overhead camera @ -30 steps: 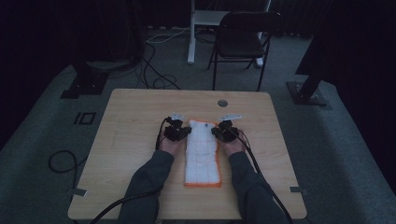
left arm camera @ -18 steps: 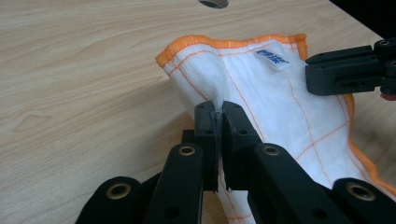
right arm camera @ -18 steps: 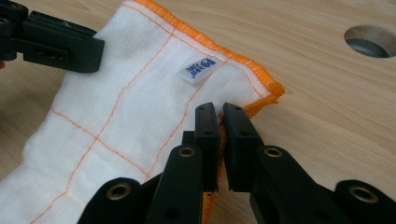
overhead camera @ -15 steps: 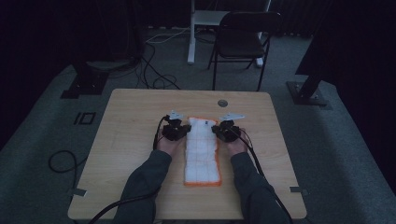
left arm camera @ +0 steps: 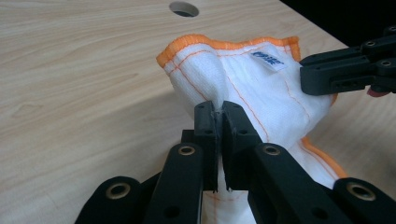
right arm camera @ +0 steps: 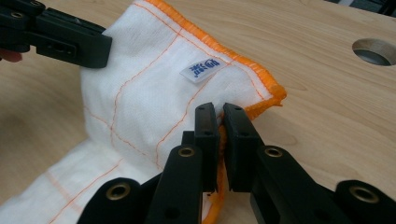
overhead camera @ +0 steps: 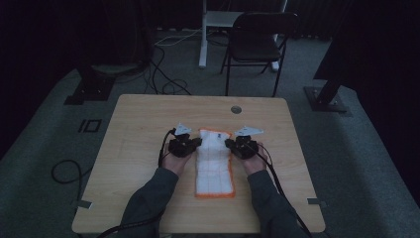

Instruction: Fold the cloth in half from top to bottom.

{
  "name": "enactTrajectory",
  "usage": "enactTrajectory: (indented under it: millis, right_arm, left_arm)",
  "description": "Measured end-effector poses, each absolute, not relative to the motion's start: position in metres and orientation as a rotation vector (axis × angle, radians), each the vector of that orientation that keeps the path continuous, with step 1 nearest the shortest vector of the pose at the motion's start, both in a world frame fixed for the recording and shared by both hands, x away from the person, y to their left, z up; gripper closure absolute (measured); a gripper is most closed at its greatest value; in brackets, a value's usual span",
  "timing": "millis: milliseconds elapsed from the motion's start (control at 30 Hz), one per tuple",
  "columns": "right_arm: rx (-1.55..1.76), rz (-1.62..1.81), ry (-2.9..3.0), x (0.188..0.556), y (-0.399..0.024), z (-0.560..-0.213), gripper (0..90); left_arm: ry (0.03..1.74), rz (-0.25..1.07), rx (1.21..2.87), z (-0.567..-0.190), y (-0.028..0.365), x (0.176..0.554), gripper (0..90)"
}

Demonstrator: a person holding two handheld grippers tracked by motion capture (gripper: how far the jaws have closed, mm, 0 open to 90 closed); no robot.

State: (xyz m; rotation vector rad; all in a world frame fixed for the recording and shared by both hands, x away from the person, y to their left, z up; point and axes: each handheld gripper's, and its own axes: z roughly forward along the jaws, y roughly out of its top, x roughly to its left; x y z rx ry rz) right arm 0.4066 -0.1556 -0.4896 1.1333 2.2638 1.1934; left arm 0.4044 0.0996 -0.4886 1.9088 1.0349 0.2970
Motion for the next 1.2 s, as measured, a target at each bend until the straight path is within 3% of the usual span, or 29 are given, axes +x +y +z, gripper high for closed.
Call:
enactTrajectory:
  millis: [267, 667, 800, 867, 1033, 1200]
  right_arm:
    - [1.098, 1.19, 2.296, 0.383, -0.155, -0.489, 85.1]
    - [1.08, 1.155, 2.405, 0.353, -0.159, -0.511, 83.5]
    - [1.044, 1.097, 2.452, 0.347, -0.159, -0.517, 79.3]
    - [1.046, 1.084, 2.468, 0.345, -0.159, -0.518, 71.1]
    - [1.044, 1.026, 2.506, 0.338, -0.16, -0.524, 56.7]
    - [1.036, 0.972, 2.525, 0.334, -0.159, -0.532, 54.1]
  left_arm:
    - [1.041, 0.266, 1.869, -0.491, 0.103, 0.378, 86.1]
    - [1.037, 0.218, 1.936, -0.51, 0.103, 0.337, 85.3]
    - [1.052, 0.206, 1.962, -0.52, 0.103, 0.329, 84.2]
    - [1.061, 0.195, 1.962, -0.523, 0.105, 0.326, 81.2]
    - [1.052, 0.216, 2.019, -0.528, 0.106, 0.314, 64.3]
    - [1.047, 0.256, 2.085, -0.537, 0.102, 0.311, 61.5]
